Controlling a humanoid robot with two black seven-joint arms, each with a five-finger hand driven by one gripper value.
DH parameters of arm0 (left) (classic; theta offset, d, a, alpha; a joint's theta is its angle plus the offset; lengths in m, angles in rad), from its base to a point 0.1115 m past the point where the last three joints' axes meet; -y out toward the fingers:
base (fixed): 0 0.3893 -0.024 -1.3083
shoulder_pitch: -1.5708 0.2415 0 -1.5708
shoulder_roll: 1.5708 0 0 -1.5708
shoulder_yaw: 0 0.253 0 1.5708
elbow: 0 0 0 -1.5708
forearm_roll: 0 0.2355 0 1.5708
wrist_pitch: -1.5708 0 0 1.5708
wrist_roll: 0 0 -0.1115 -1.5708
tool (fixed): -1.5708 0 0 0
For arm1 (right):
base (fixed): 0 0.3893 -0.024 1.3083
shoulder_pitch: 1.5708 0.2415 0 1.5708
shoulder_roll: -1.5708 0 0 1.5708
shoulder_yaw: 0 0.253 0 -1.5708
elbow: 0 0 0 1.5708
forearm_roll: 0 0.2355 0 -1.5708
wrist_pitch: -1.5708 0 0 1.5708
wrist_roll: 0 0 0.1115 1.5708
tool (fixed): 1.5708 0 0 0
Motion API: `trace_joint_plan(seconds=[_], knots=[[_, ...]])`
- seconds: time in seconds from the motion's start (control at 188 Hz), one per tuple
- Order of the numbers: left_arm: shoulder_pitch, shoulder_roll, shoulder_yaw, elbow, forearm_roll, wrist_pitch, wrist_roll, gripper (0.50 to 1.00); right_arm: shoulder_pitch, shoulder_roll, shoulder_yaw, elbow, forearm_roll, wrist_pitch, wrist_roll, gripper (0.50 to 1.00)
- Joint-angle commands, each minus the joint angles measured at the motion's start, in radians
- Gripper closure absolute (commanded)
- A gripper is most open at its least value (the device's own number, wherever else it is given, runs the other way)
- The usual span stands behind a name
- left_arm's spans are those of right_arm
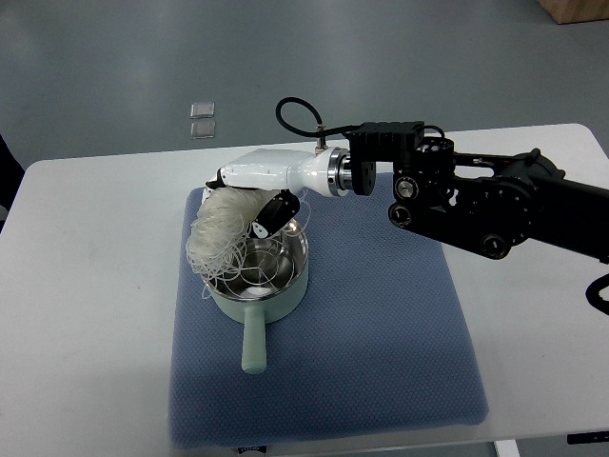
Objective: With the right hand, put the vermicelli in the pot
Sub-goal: 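Open the right hand and lift it away from the pot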
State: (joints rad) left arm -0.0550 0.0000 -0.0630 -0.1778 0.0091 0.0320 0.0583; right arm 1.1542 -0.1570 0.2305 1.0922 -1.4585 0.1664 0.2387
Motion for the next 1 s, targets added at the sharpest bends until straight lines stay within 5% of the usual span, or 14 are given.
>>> trace_joint_plan(seconds=[0.0,0.058,0.244,0.584,0.78,0.992], knots=[[0.0,0.0,0.0,0.003,0.0,0.0,0.0,0.5,-0.027,0.008,-0.008,-0.021,-0.003,-0.007,-0.001,0.904],[0.0,0.0,0.002,0.003,0.0,0.0,0.0,0.5,-0.04,0.01,-0.011,-0.028,-0.005,-0.01,-0.001,0.73],[-0.002,0.0,0.002,0.004,0.002,0.0,0.0,0.5,-0.044,0.005,-0.011,-0.029,-0.002,-0.01,-0.001,0.601],[-0.003,0.0,0.002,0.004,0.002,0.0,0.0,0.5,-0.036,-0.045,0.078,-0.028,0.044,0.005,-0.002,0.599],[-0.002,0.0,0.002,0.004,0.002,0.0,0.0,0.5,-0.044,-0.142,0.214,-0.054,0.314,0.102,-0.025,0.599],[-0.002,0.0,0.0,0.006,0.002,-0.001,0.0,0.5,-0.12,-0.179,0.349,-0.184,0.636,0.09,-0.076,0.599]])
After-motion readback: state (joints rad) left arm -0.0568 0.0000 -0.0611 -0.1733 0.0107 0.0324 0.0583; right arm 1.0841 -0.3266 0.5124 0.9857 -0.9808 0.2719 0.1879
